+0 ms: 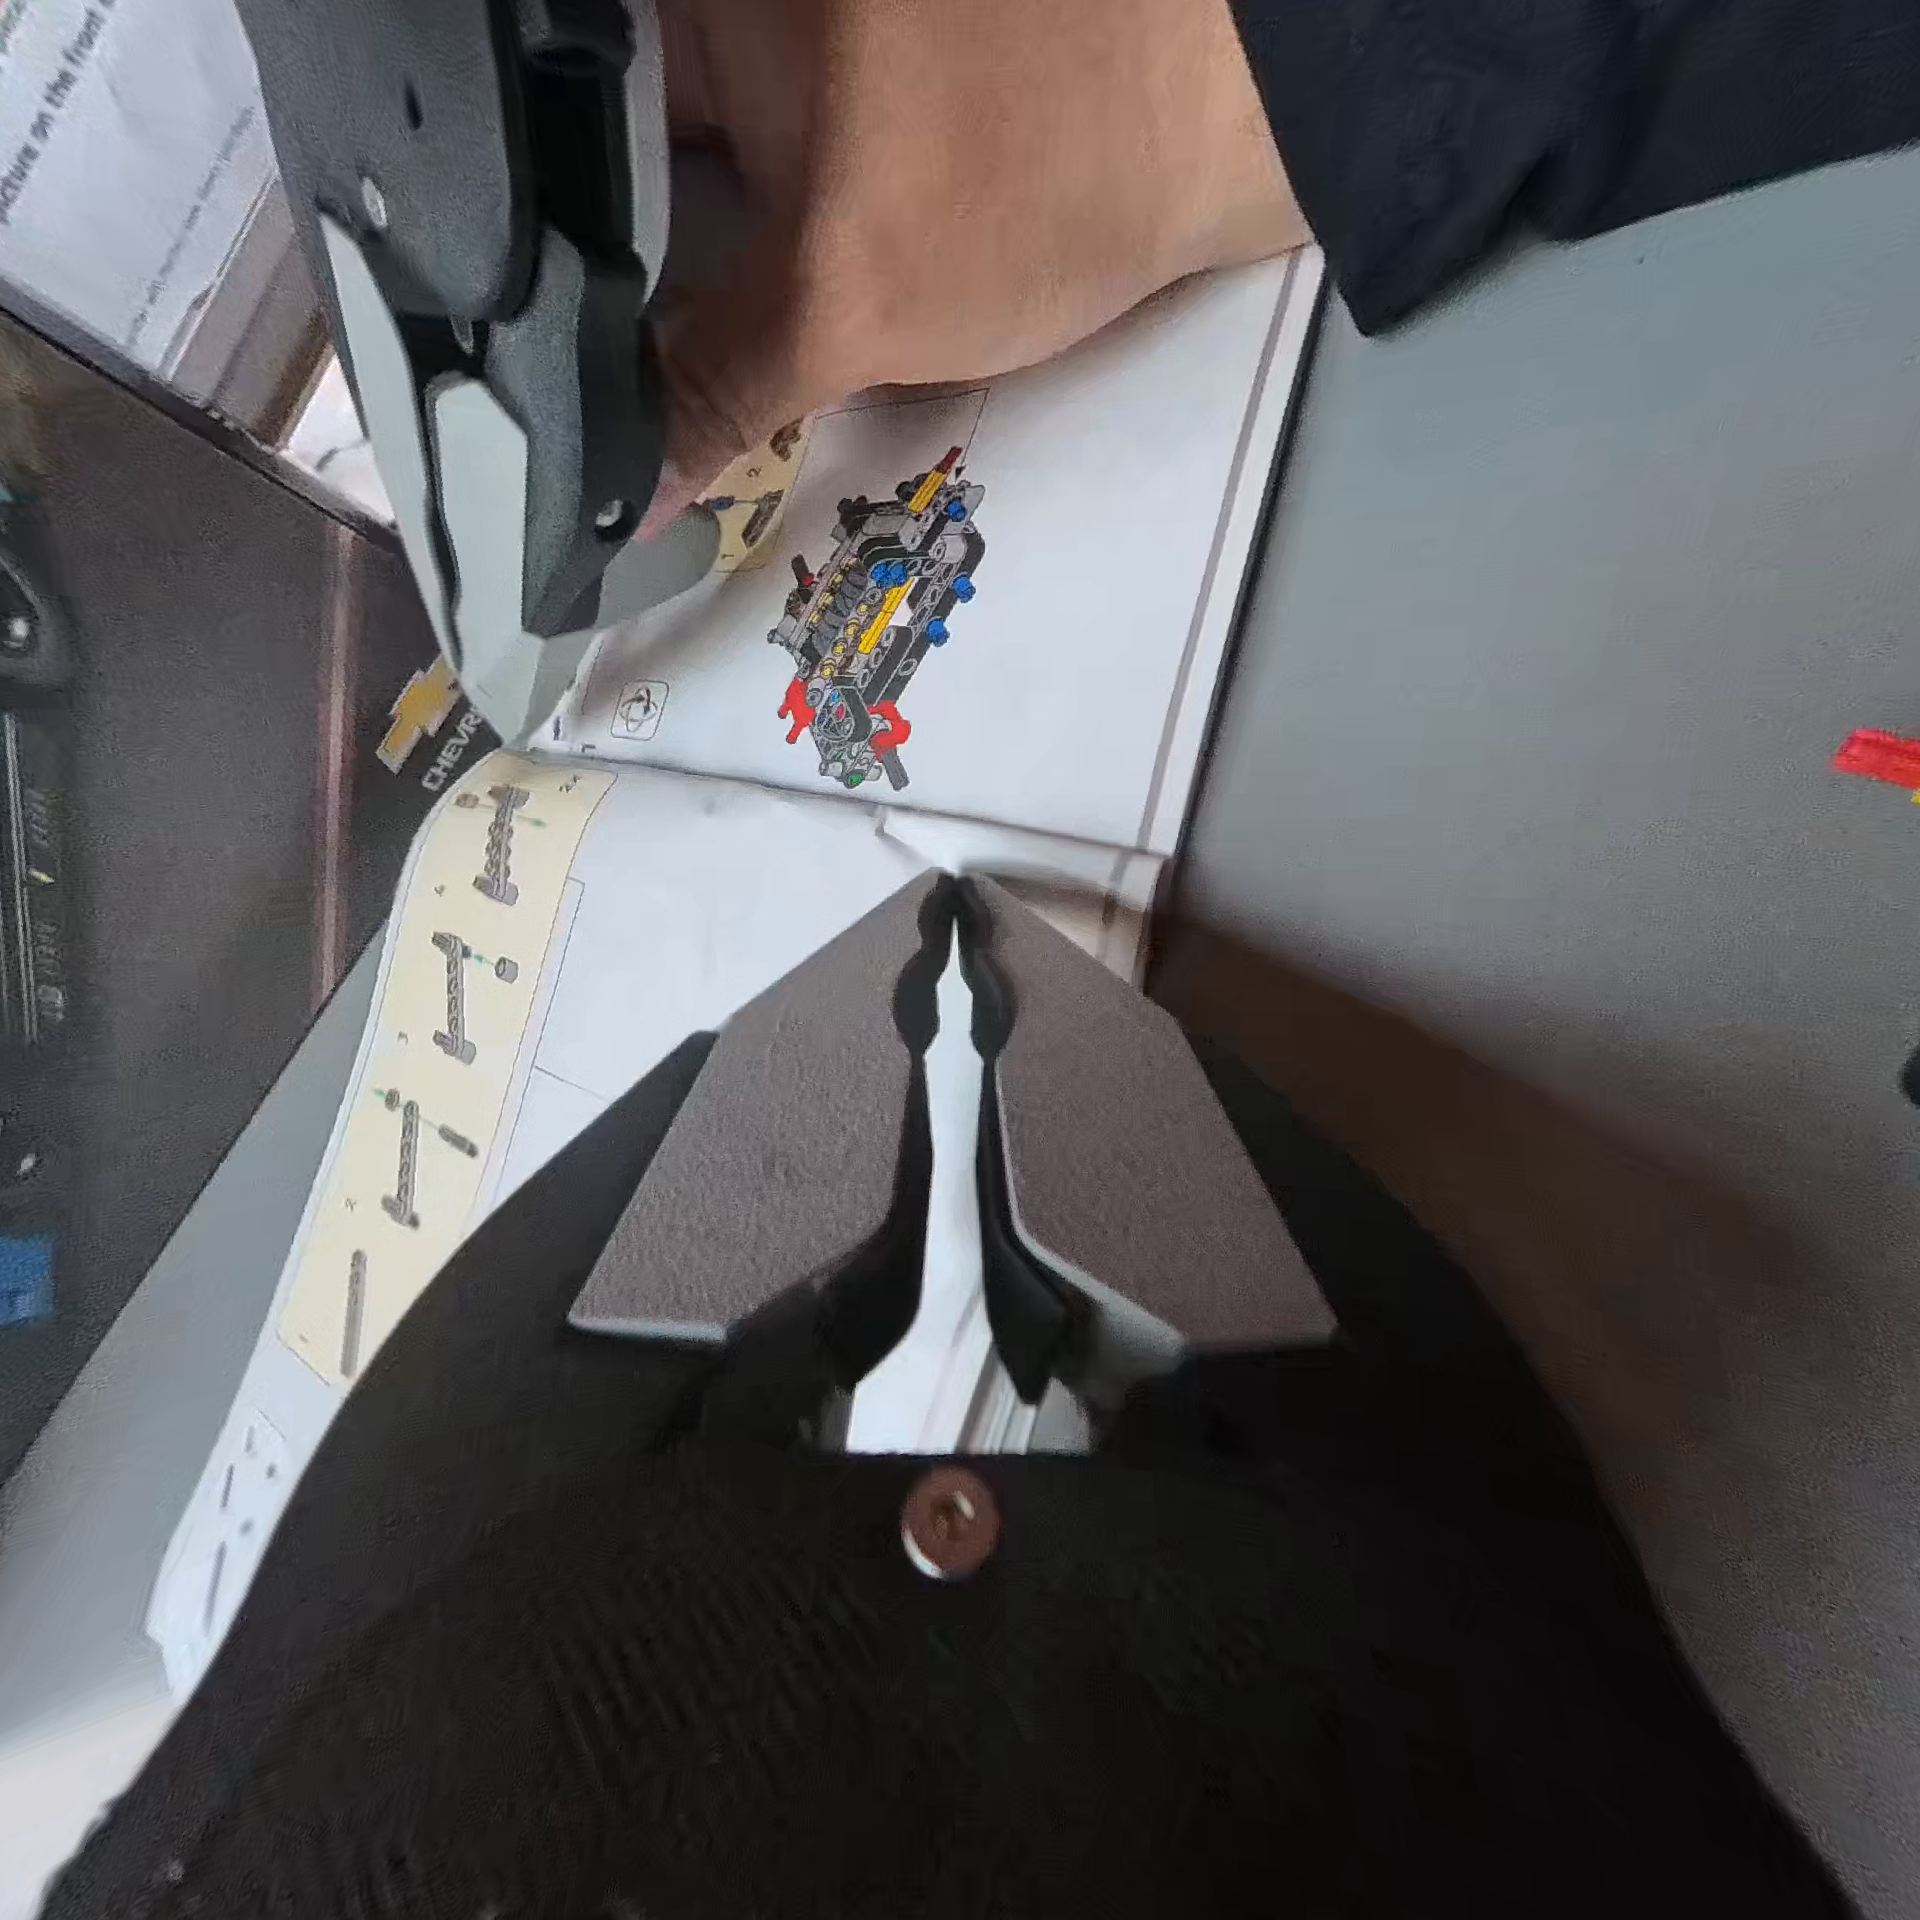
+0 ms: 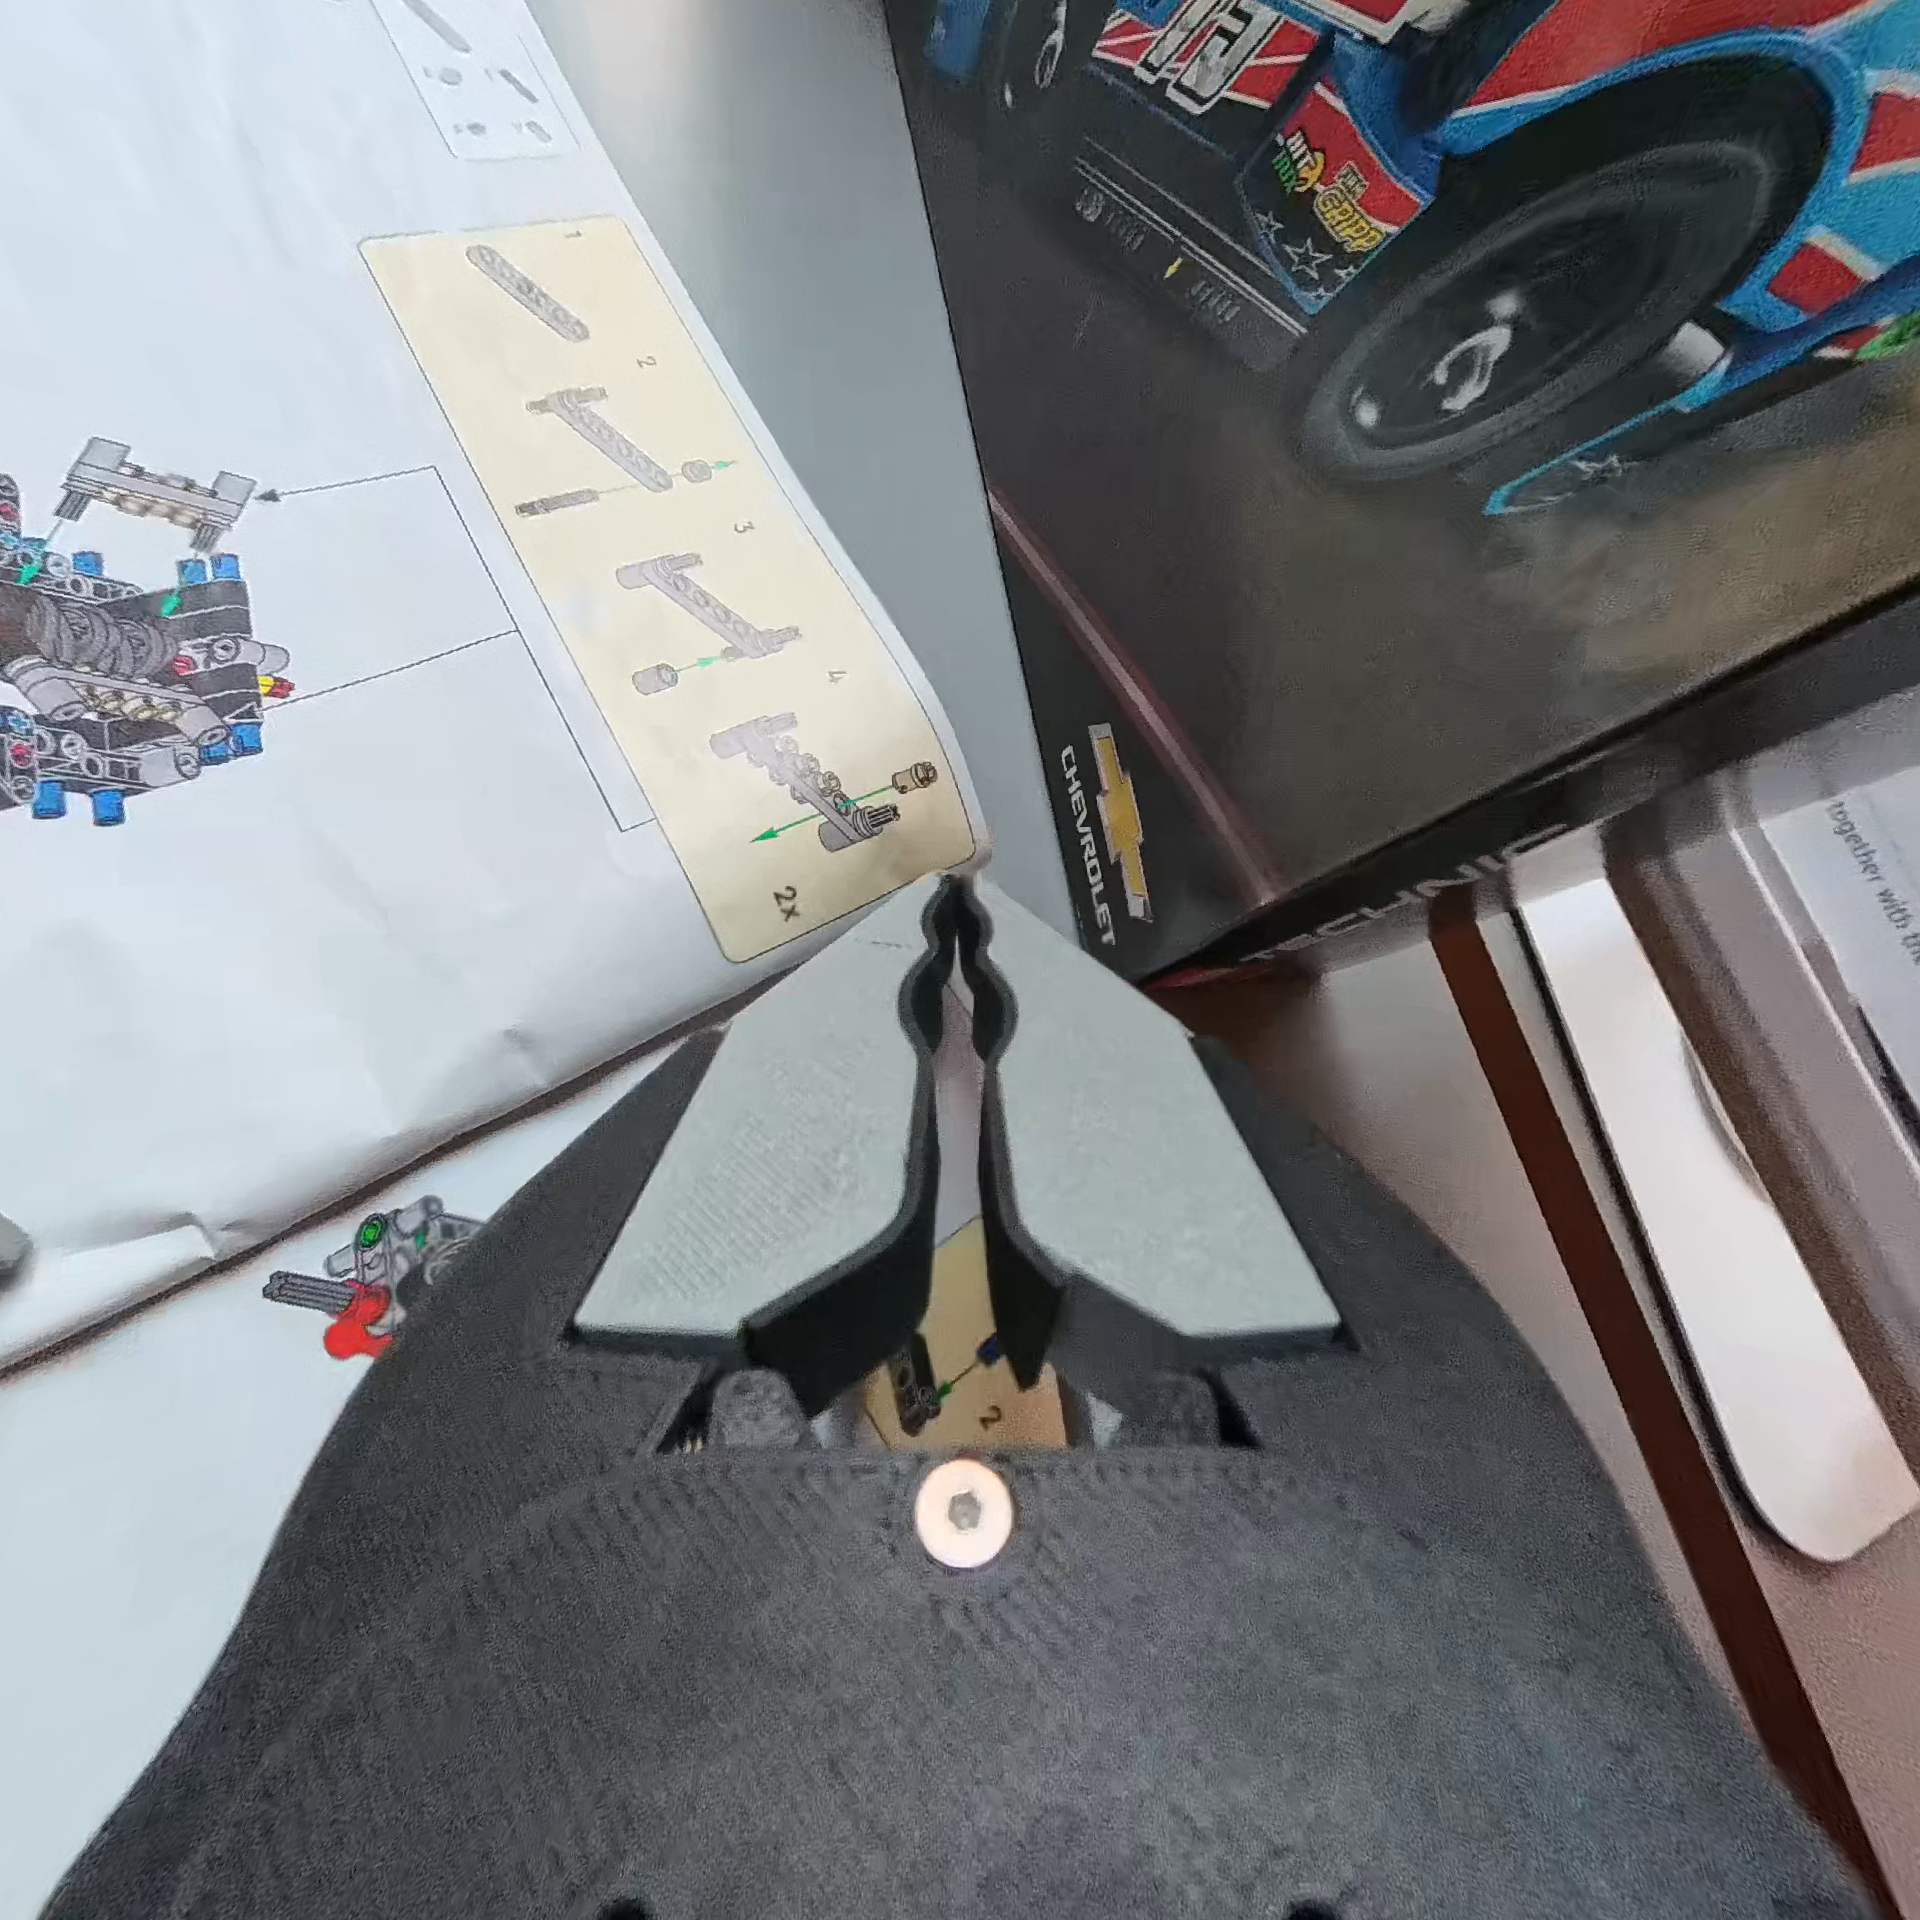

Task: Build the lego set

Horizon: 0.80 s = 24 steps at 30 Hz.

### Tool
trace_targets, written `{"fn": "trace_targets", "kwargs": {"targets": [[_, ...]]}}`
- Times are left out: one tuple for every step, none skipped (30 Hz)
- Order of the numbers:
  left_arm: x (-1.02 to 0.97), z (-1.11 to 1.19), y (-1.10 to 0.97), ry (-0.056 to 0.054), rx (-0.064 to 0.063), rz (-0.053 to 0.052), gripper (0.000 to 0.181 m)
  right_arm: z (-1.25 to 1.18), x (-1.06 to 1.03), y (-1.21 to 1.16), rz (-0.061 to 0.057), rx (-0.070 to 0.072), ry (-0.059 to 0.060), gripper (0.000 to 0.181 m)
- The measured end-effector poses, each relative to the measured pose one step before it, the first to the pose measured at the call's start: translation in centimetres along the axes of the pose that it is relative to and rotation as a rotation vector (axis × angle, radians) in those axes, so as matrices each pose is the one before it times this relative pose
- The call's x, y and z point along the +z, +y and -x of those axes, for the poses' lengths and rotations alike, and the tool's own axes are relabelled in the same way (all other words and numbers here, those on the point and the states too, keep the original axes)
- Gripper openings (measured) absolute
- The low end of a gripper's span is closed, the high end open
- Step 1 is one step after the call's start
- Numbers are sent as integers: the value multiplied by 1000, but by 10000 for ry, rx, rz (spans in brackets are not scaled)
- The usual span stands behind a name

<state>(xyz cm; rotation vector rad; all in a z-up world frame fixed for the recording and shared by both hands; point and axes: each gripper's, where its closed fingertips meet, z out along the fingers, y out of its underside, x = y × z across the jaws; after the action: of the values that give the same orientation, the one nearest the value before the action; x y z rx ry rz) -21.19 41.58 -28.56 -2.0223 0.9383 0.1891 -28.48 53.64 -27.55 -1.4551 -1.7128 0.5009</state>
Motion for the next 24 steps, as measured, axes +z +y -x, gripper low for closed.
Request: {"fn": "trace_targets", "kwargs": {"targets": [[-239, 272, 23, -16, -548, 17, 0, -152, -101, -107, -105, -22, 124, 0], [-250, 558, 160, -126, -594, 69, 0, -124, -71, 25, -5, 89, 45, 0], [-307, 694, 330, -210, -419, 156, 0, -366, -55, 224, 101, 148, 182, 0], [-443, 551, 289, -170, -244, 132, 0, -609, -119, 327, 132, 152, 354, 0], [-644, 303, 50, -100, -149, -12, 0, -650, -119, 284, 94, 145, 356, 0], [-776, 206, -148, -106, -76, -133, 0, -761, -168, 374, 133, 158, 417, 0], [-842, 267, -154, -170, -21, -111, 0, -808, -181, 404, 137, 128, 453, 0], [-835, 370, -135, -235, -36, -74, 0, -484, -176, 283, 58, 103, 274, 0], [-772, 303, -116, -158, -146, -51, 0, -263, -246, 140, 57, 94, 159, 0], [-712, 12, -83, 47, -288, -15, 0, -309, -222, 126, 9, 14, 216, 0], [-683, -216, -74, 181, -334, -21, 0, -357, -282, -97, -113, -98, 271, 0], [-701, -310, -34, 211, -241, -47, 0, -336, -442, -467, -327, -99, 255, 0], [-679, -463, 43, 268, -114, -32, 0, -141, -698, -626, -432, -20, 128, 0], [-708, -660, 249, 360, 2, 55, 0, 10, -847, -526, -392, 107, -39, 0], [-727, -797, 348, 420, 29, 57, 6, 372, -1149, -640, -323, 236, -275, 0], [-691, -1279, 313, 706, 56, -47, 14, 914, -1558, -903, -354, 99, -495, 0], [-650, -1888, 264, 1065, 97, -146, 15, 987, -1856, -827, -329, -30, -405, 0], [-499, -1943, 198, 1055, 130, -187, 20, 1242, -2118, -774, -391, -49, -420, 0], [-350, -1795, 316, 929, 134, -109, 24, 1789, -2245, -637, -448, 12, -722, 0], [-163, -1425, 295, 692, 74, -108, 25, 2212, -2255, -390, -392, 155, -911, 0], [16, -1249, 127, 558, 22, -172, 28, 2489, -2116, -45, -289, 259, -971, 0], [222, -1262, 2, 568, -16, -222, 31, 2844, -1850, 284, -180, 303, -1090, 0], [433, -1072, 56, 471, -55, -168, 32, 2838, -1532, 697, 18, 333, -1008, 0], [594, -734, 227, 296, -39, -9, 34, 2282, -1106, 972, 121, 375, -582, 0]]}}
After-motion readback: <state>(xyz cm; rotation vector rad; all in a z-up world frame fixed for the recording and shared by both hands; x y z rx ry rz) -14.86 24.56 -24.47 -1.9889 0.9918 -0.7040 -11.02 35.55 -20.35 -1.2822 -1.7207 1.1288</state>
